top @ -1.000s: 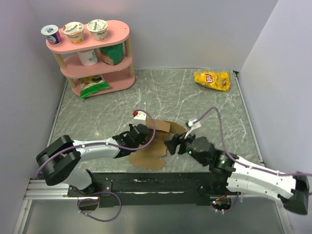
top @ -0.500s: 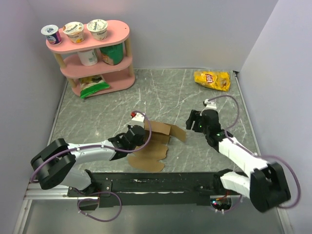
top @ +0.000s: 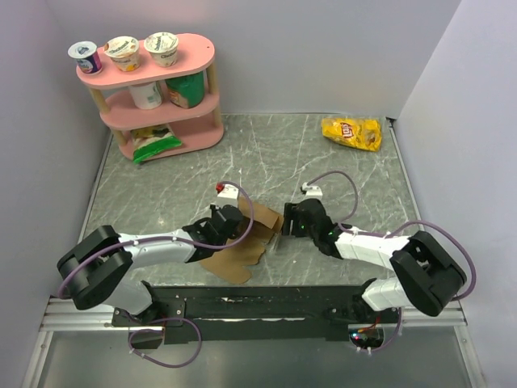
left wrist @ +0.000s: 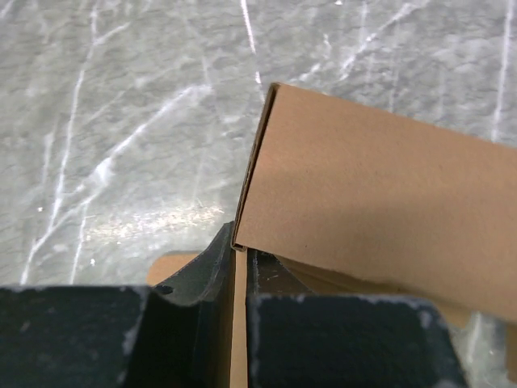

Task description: Fold the paper box

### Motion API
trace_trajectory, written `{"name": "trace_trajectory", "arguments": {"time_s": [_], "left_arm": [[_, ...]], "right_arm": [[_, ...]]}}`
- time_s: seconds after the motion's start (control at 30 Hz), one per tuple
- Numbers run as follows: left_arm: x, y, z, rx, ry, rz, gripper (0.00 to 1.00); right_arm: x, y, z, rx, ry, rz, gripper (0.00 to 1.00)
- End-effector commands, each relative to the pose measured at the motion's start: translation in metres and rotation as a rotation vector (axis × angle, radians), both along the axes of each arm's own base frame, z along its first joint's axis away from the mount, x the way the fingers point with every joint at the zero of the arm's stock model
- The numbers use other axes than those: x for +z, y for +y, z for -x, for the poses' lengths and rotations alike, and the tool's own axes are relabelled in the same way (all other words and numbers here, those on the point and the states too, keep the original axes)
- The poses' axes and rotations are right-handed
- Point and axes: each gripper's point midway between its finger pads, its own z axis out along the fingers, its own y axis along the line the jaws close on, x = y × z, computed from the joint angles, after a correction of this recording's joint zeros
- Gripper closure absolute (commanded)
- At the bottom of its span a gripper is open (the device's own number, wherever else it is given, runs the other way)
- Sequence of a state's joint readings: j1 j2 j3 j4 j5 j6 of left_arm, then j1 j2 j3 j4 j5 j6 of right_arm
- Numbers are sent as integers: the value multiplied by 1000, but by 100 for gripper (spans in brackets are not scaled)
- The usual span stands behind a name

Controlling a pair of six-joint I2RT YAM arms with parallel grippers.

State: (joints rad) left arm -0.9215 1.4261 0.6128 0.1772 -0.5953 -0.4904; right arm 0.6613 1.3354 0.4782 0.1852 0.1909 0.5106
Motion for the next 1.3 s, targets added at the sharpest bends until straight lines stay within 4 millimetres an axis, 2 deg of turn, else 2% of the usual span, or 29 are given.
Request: {"name": "trace_trajectory", "arguments": {"time_s": [0.0,0.17,0.2,0.37,0.47,0.53,0.57,0.63,0.67,0.7,0.73,0.77,0.8,0.83,0.87,1.0,1.1,1.13,1.17,1.2,1.23,1.27], "left_arm": [[-1,-24,6,-55,43,53,99],[1,-36,8,-70,36,39,99],[0,-38,8,-70,36,33,99],[-9,-42,13,-73,57,31,99],[-11,-36,14,-65,57,30,99],[-8,-34,15,-71,48,29,99],[-9,-31,17,-77,50,23,99],[-10,-24,19,-85,44,13,99],[-11,-22,20,-89,46,8,99],[-12,-20,21,-96,49,3,99],[-13,-17,23,-100,52,-4,99],[-13,-17,24,-108,53,-8,99],[-13,-18,26,-120,57,-2,99],[-13,-17,28,-125,57,3,99],[-12,-17,28,-128,55,6,99],[-11,-20,28,-122,57,1,99],[-11,-23,25,-97,56,-17,99],[-10,-25,24,-92,51,-23,99],[-10,-25,24,-86,51,-28,99],[-10,-26,24,-79,54,-30,99],[-10,-28,24,-76,54,-33,99],[-10,-28,23,-67,51,-36,99]], "right_arm": [[27,39,-16,-9,-69,-80,23],[21,65,-9,31,-49,-54,23],[26,70,-12,31,-57,-58,23],[33,79,-11,37,-60,-59,22],[32,69,-9,22,-57,-37,17],[29,57,-4,34,-71,8,8],[38,55,-2,54,-91,-3,6],[33,32,1,46,-84,47,4],[43,24,2,37,-105,36,3],[36,6,7,9,-73,70,4],[41,-1,8,-6,-85,67,4],[59,-8,12,-17,-121,42,4],[62,-16,19,-17,-113,54,5],[73,-17,22,-21,-129,29,6],[96,-20,25,-34,-171,-23,6],[153,-16,37,-77,-217,-209,10],[176,1,42,-51,-208,-333,11],[182,13,45,-1,-187,-374,11],[177,21,45,16,-152,-367,11],[187,28,44,26,-141,-392,10],[185,32,43,26,-118,-393,9],[172,37,41,25,-69,-366,9]]}}
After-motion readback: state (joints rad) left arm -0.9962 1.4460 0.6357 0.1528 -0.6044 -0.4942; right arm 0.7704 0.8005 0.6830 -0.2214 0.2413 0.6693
